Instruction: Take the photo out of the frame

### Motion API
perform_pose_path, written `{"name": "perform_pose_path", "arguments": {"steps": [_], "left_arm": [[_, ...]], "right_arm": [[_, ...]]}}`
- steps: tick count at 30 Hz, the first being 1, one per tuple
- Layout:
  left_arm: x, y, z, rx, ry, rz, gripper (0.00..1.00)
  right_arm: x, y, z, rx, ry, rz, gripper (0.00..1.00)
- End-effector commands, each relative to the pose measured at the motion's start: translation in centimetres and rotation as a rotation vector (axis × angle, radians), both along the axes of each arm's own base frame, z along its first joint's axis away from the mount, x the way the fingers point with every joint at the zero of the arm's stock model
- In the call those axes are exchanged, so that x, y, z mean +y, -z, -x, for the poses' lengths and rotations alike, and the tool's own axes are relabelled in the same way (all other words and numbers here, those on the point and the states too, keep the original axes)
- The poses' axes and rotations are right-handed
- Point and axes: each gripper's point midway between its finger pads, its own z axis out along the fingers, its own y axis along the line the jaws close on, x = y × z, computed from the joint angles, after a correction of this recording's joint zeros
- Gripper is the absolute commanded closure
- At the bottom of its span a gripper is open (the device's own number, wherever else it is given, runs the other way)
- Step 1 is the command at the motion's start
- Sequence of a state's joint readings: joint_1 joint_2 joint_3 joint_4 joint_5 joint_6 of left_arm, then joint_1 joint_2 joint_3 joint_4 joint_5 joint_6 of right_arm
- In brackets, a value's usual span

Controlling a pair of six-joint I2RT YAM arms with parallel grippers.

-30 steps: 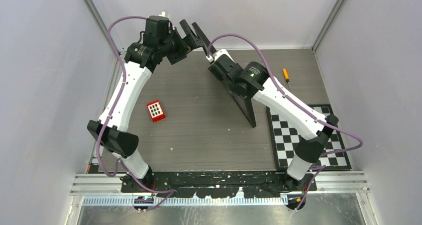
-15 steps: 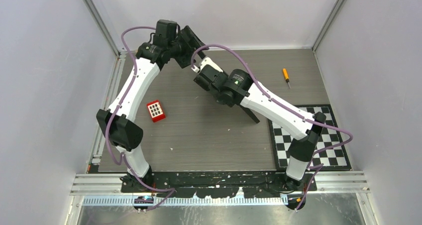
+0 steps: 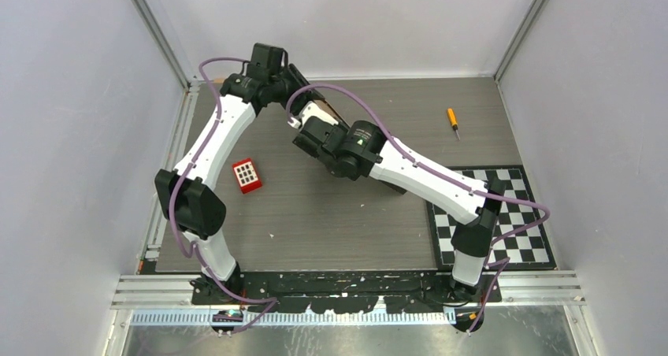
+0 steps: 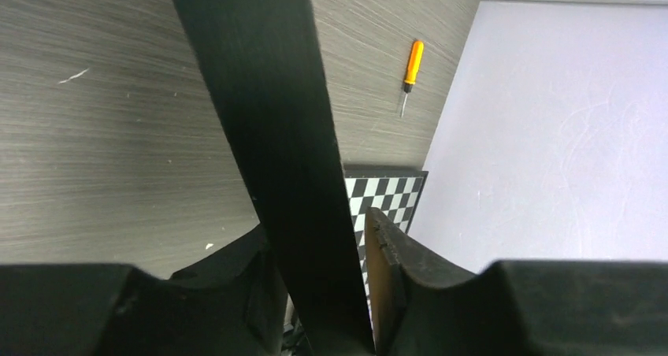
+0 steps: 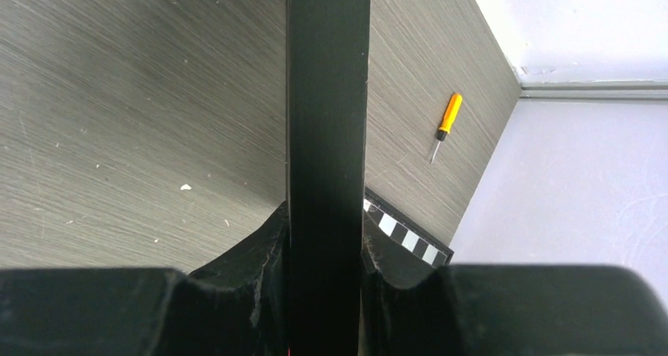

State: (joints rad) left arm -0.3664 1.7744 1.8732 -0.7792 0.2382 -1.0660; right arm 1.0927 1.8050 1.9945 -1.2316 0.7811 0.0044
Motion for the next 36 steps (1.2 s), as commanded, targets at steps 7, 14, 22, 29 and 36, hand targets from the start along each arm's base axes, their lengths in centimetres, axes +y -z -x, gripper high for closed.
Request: {"name": "perform_pose_path", "arguments": {"steps": [7, 14, 22, 29, 36], "left_arm": [[2.0, -0.6, 2.4, 0.006, 0.029, -0.004, 0.87], [3.7, 1.7, 4.1, 0.02, 0.064, -0.033, 1.0], [4.9, 4.2, 6.8, 0.027, 0.259, 0.023, 1.0], [6.2, 6.9, 8.8, 0.007, 0.39, 0.091, 1.0], [6.3, 10.9, 8.7, -0.018, 0.582, 0.064, 1.0]], "right_arm": [[2.5, -1.3, 2.7, 0.089, -0.117, -0.169, 0.31], [4.3, -1.9, 6.8, 0.284, -0.286, -0.299, 0.0], [4.6, -6.3, 8.8, 0.411, -0.403, -0.581, 0.0], [1.9, -7.0, 5.3, 0.637, -0.291, -0.784, 0.0], [-1.5, -4.2, 1.0, 0.801, -0.123, -0.939, 0.0]]}}
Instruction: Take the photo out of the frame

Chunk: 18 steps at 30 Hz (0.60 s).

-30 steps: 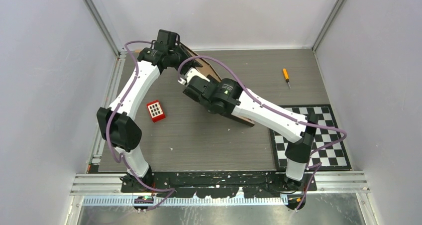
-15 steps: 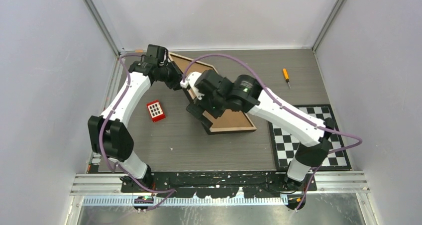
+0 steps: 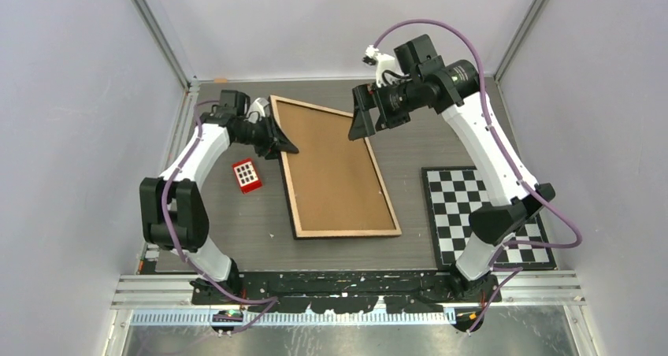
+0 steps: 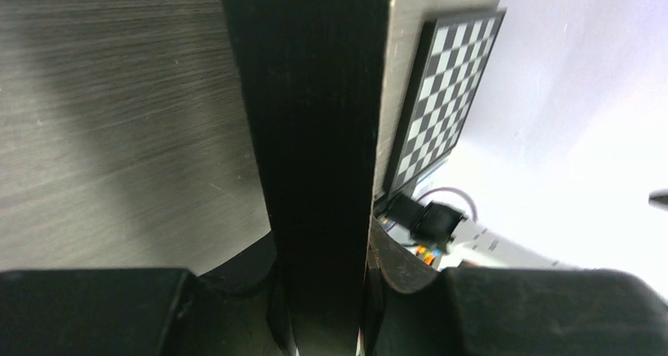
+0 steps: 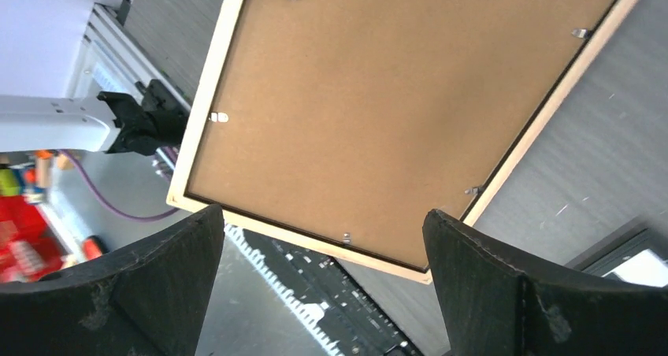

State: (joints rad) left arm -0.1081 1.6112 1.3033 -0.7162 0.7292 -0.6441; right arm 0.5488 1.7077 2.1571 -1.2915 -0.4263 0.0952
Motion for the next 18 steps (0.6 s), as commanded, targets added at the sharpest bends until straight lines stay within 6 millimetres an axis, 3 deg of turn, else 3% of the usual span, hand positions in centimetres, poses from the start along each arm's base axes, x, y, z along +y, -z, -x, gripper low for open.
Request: {"name": "perform_pose_path", "arguments": {"steps": [1, 10, 18], "left_arm": [[-0.7, 1.1, -0.1, -0.162, 0.252, 0.021, 1.0], [1.1, 6.7, -1.8, -0.138, 0.276, -0.088, 1.0], [2.8, 11.1, -3.1, -0.092, 0.305, -0.218, 0.99]], "right_arm": [[-0.4, 1.5, 0.2, 0.217, -0.017, -0.116, 0.0], [-3.1, 3.3, -5.2, 0.341, 0.136, -0.255, 0.0], [-2.9, 0.1, -10.5, 0.389, 0.278, -0.501, 0.0]]}}
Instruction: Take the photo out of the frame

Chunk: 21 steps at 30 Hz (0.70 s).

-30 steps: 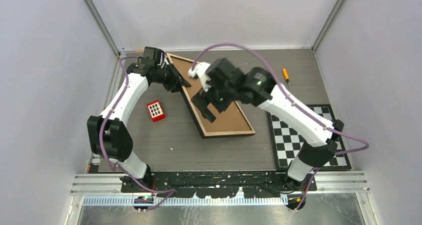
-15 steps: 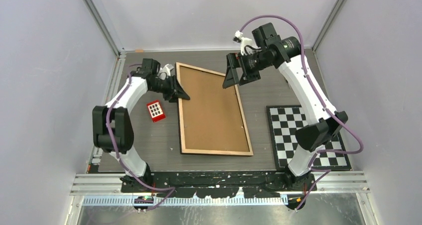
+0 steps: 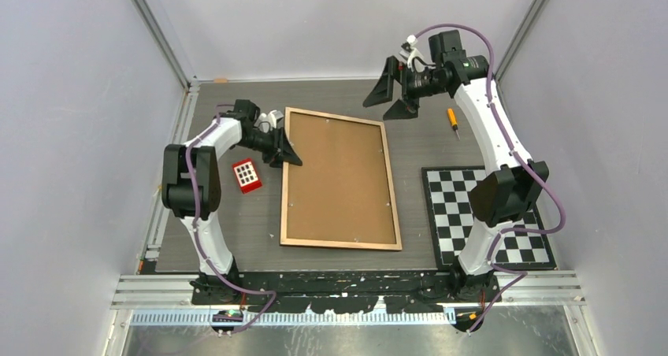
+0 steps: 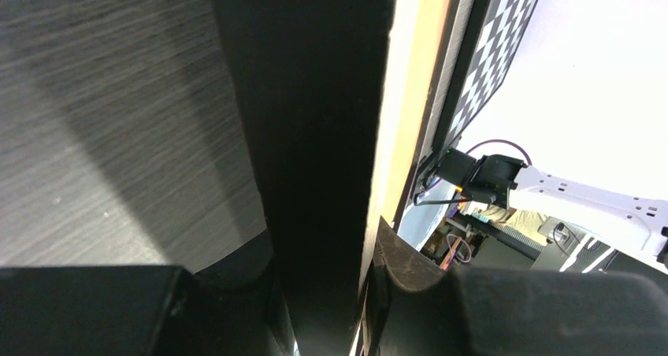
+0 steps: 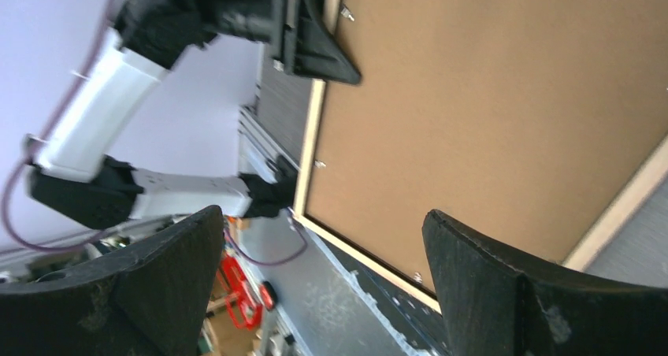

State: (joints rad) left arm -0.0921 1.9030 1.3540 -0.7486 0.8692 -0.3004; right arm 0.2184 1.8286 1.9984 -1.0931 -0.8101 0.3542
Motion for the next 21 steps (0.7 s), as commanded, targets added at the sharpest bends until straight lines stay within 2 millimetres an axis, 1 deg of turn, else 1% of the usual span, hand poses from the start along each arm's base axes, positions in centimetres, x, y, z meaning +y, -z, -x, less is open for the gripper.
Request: {"name": "perform_pose_path", "arguments": {"steps": [1, 2, 5, 8, 13, 17, 19, 21], "left_arm": [[3.1, 3.7, -2.4, -0.148, 0.051, -0.24, 0.97], [3.2, 4.0, -2.5, -0.147, 0.053, -0.25, 0.94], [3.8, 4.8, -2.5, -0.142, 0.054, -0.288, 0.81], [4.5, 6.1, -2.2, -0.14, 0.065, -0.335, 0.69], [5.6, 8.6, -2.1, -0.127, 0.083, -0.402, 0.54], [6.3, 10.6, -2.2, -0.111, 0.08, -0.448, 0.49], [6.5, 11.2, -2.4, -0.104, 0.076, -0.459, 0.47], [6.4, 11.3, -2.8, -0.107, 0.068, -0.461, 0.46]], "right_arm": [[1.1, -4.0, -2.9, 0.006, 0.089, -0.204, 0.0], [1.1, -4.6, -3.4, 0.01, 0.109, -0.232, 0.01], [0.9, -6.0, -4.3, 0.037, 0.167, -0.304, 0.0], [0.6, -6.7, -4.8, 0.064, 0.21, -0.357, 0.0], [-0.4, -7.6, -5.7, 0.101, 0.274, -0.41, 0.0], [-1.3, -9.0, -6.5, 0.095, 0.323, -0.439, 0.0], [-1.4, -10.0, -6.8, 0.083, 0.332, -0.454, 0.0], [-1.4, -10.9, -6.9, 0.067, 0.336, -0.459, 0.0]]}}
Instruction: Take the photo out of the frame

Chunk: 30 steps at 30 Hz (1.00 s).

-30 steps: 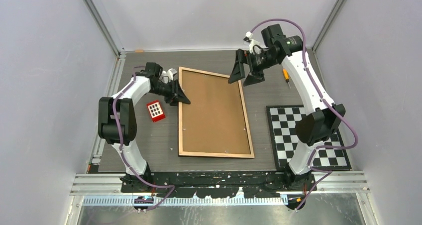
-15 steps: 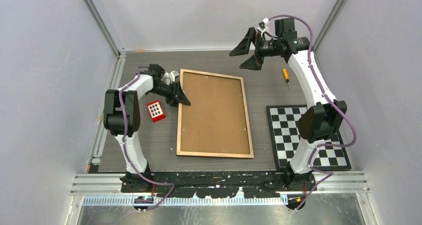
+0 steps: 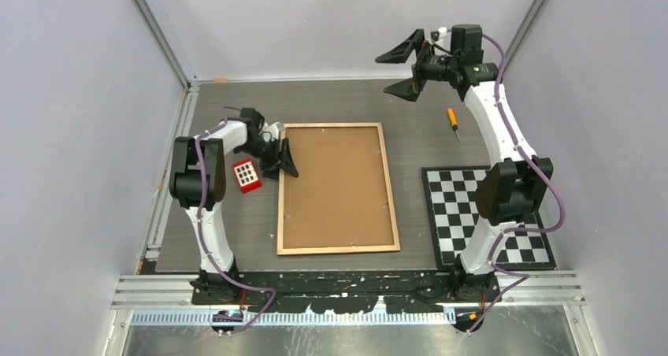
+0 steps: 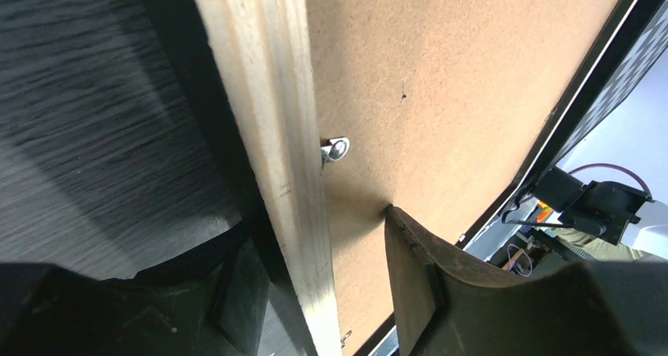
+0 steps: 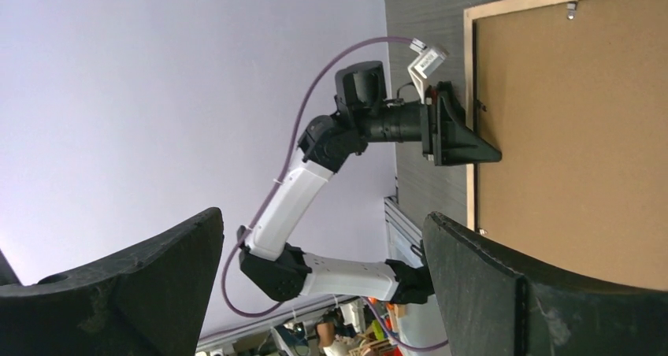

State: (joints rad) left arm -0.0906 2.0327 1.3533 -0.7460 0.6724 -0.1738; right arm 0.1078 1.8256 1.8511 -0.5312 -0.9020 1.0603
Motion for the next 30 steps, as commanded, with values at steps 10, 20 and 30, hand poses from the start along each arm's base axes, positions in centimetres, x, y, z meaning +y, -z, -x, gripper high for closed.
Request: {"name": "perform_pose_path", "arguments": {"steps": [10, 20, 30], "left_arm": [[3.6, -1.1, -4.9, -0.212, -0.022, -0.249, 0.03], [3.1, -11.3, -6.2, -0.404, -0.059, -0.208, 0.0], [3.5, -19.4, -5.1, -0.576, 0.007, -0.212, 0.0]], "right_arm": [[-0.9, -8.5, 0.5, -0.112, 0.075, -0.1, 0.0], [-4.3, -8.2, 0.5, -0.071, 0.159, -0.089, 0.0], [-8.9, -2.0, -0.4, -0.101, 0.176, 0.069, 0.0]]}}
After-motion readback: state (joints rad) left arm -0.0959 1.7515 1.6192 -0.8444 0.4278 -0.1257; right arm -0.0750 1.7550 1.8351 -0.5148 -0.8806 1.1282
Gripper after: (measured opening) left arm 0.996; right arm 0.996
